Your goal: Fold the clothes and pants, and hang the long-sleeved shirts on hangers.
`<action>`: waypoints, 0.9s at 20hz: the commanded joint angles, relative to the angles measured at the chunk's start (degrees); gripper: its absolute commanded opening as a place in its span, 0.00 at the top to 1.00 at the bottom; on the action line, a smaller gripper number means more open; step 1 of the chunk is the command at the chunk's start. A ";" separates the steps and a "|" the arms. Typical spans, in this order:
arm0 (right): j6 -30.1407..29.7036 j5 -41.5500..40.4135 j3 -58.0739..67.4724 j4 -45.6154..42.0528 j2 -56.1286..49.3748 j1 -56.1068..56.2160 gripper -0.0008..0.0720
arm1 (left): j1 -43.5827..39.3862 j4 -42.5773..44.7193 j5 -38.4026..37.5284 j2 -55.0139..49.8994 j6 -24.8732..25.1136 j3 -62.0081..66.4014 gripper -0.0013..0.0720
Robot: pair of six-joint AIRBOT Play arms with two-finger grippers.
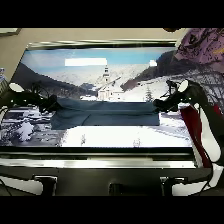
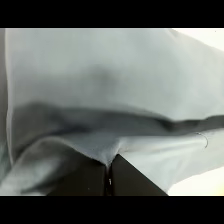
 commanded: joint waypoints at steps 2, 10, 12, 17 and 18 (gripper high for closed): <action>0.07 -1.57 0.87 5.01 -2.84 0.04 0.76 | -0.50 -0.09 0.02 -3.39 -0.15 2.32 0.86; 0.39 16.33 9.09 10.43 -1.62 -12.55 0.28 | -0.26 1.09 -10.23 -2.40 -2.75 12.00 0.25; -2.60 15.61 5.51 17.66 -1.77 -17.59 0.26 | -0.26 2.29 -10.69 -0.96 -3.23 14.29 0.25; -9.88 8.92 -6.62 27.28 -2.14 -18.82 0.23 | -0.26 2.34 -10.60 1.84 -3.41 15.34 0.25; -10.34 6.97 -8.22 29.29 -2.38 -18.71 0.23 | -0.26 2.32 -10.62 1.95 -3.43 15.34 0.25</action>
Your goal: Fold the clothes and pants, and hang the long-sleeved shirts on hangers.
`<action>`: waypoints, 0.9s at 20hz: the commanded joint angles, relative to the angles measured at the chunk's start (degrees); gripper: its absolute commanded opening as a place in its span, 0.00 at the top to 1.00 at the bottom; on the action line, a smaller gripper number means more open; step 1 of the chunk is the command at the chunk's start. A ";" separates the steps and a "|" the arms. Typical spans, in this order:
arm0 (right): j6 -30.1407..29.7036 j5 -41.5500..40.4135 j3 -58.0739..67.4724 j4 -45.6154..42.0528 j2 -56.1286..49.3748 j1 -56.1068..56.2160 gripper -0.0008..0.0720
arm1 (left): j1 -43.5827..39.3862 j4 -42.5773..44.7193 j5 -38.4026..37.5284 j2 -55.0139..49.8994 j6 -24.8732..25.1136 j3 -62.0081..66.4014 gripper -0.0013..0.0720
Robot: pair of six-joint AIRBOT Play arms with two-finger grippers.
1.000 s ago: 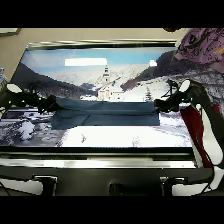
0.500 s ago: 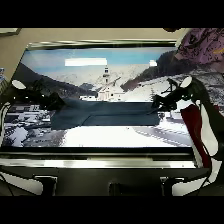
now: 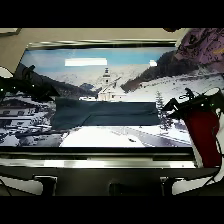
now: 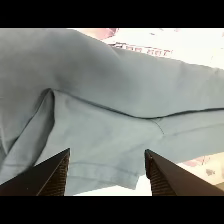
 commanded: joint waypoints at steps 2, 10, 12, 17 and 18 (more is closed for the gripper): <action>-4.26 -7.76 -6.93 9.33 -0.83 -0.35 0.23 | 0.07 0.28 -0.44 1.01 -0.20 0.70 0.25; -4.22 -15.58 -6.97 9.84 -2.99 6.27 0.35 | -0.04 0.24 -0.57 1.01 -0.20 0.70 0.25; -4.28 -15.78 -6.80 9.81 -2.93 7.80 0.68 | -0.09 -0.28 -0.52 1.01 -0.15 0.70 0.25; -1.18 -9.81 -2.21 5.77 0.81 7.69 0.95 | -3.98 -3.19 0.31 0.39 0.44 0.57 0.70; 0.63 -9.03 -0.90 4.17 2.23 7.69 0.95 | -5.77 -3.19 1.36 0.07 -0.33 0.52 0.95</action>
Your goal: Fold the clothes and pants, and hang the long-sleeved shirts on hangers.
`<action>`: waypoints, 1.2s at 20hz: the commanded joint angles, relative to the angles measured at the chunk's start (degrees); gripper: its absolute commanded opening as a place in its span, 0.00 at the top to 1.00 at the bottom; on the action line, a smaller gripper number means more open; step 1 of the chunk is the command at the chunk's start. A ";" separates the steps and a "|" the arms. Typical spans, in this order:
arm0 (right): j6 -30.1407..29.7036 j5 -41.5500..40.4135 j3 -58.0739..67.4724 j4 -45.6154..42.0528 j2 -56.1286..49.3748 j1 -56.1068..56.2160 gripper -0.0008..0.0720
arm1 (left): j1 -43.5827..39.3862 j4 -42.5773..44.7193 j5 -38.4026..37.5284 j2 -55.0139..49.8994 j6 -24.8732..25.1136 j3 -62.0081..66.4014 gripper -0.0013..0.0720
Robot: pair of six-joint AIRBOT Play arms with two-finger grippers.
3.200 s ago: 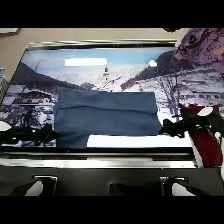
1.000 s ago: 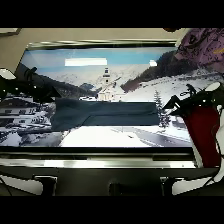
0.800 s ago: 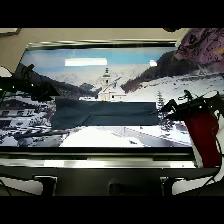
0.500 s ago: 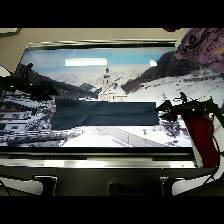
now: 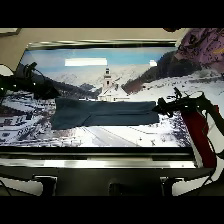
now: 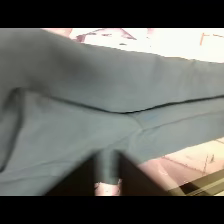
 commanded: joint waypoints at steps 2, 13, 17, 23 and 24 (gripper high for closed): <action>9.73 4.63 5.79 -8.83 6.01 0.39 0.95 | -7.72 -0.98 6.43 -1.49 -5.97 -0.09 0.96; 20.04 15.85 15.65 -28.87 19.43 0.39 0.95 | -40.87 -22.14 40.44 -14.49 -15.93 0.15 0.96; 20.57 18.60 17.20 -30.93 22.77 0.39 0.95 | -47.87 -30.18 46.95 -18.23 -15.96 0.44 0.96; 20.00 22.58 21.44 -30.91 23.91 0.39 0.95 | -53.16 -34.03 53.18 -23.61 -16.92 4.26 0.96; 20.00 22.91 21.81 -30.95 24.24 0.39 0.95 | -53.64 -34.03 53.13 -25.20 -16.90 6.12 0.96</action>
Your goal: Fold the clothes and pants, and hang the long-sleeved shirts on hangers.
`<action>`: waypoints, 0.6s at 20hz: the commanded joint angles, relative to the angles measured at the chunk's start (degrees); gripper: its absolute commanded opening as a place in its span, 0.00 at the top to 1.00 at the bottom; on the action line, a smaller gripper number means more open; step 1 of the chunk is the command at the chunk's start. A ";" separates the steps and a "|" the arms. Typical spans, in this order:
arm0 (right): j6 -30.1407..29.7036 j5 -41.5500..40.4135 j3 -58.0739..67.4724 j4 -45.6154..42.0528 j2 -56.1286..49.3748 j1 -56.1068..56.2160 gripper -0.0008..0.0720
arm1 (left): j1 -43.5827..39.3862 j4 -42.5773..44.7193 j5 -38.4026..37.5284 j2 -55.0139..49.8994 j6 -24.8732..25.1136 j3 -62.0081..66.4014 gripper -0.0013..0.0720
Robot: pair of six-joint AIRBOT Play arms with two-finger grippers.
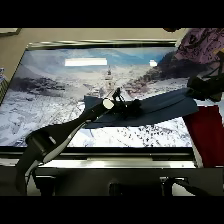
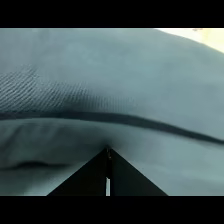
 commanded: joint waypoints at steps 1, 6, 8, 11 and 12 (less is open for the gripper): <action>-0.11 1.92 1.86 -0.44 1.25 0.04 0.95 | -2.58 -2.10 2.49 -4.72 -0.98 4.76 0.96; -0.26 1.38 1.84 -0.46 2.10 0.04 0.95 | -3.89 -2.10 2.51 -10.49 -3.74 12.61 0.96; -0.31 0.52 1.84 -1.09 2.10 0.04 0.95 | -2.97 -2.03 1.75 -10.05 -3.67 13.03 0.96; -0.26 -0.22 1.84 -1.92 2.10 0.04 0.95 | 0.96 1.62 -7.96 -7.50 -3.48 13.00 0.96; 0.26 -0.28 1.84 -1.73 2.10 0.07 0.95 | 2.62 5.14 -11.93 -5.79 -3.50 13.00 0.96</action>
